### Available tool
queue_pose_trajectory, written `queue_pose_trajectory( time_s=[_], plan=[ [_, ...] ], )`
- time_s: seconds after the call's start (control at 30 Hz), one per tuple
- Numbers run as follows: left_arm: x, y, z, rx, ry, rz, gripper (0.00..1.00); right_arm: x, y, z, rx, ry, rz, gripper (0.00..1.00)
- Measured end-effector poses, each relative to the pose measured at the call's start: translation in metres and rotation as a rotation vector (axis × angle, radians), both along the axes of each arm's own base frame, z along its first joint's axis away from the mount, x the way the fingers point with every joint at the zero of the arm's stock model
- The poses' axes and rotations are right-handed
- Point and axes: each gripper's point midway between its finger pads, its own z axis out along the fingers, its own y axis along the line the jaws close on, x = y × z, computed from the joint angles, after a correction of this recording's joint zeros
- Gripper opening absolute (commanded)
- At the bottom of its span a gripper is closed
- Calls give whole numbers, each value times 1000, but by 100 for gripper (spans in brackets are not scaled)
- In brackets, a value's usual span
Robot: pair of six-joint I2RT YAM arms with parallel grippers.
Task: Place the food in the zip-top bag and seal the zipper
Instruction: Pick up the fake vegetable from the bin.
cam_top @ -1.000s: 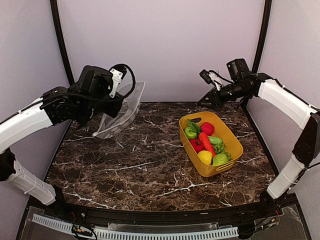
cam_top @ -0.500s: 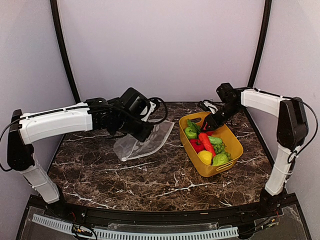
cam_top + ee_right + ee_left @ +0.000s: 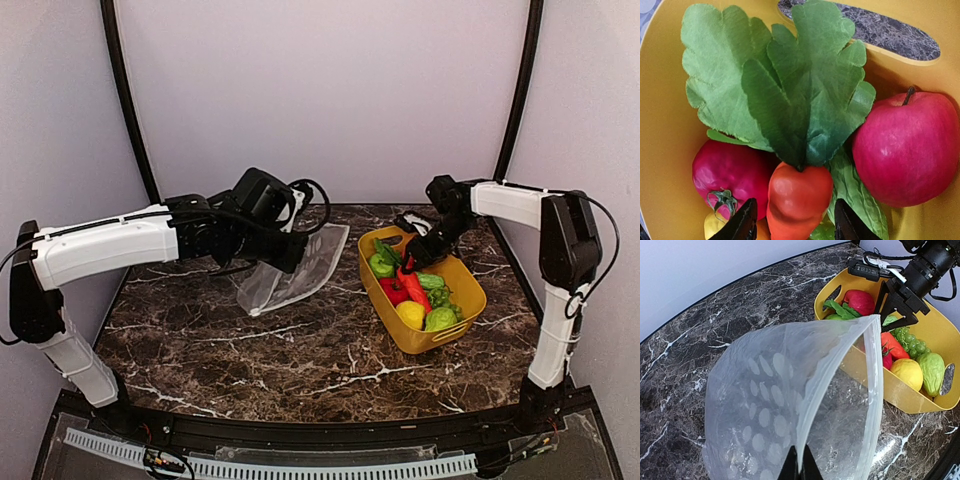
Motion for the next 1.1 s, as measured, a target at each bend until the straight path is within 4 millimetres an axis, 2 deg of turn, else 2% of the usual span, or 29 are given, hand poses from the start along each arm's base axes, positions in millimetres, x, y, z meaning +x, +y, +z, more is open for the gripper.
queue_pose_trajectory(
  time_s=[0.17,0.33,0.47,0.6,0.7,0.83,1.0,1.1],
  plan=[
    [1,3,0,-44,39,55,1,7,4,-6,5,16,-1,51],
    [0,2,0,-81,72,81,1,6,6,-15,7,49,-5,39],
    [0,2,0,-96,83,93,1,7,6,-13,11,52,-8,28],
    [1,1,5,-107,81,100,1,5,5,-8,8,49,-10,27],
    [6,1,15,-135,73,119,1,5,5,8,17,16,-5,27],
    [12,1,24,-180,76,149,1,7,7,58,58,-100,9,25],
    [19,-5,21,-224,110,176,1,8,16,151,181,-321,47,22],
    [22,-13,18,-255,137,185,1,0,25,198,282,-417,84,22]
  ],
)
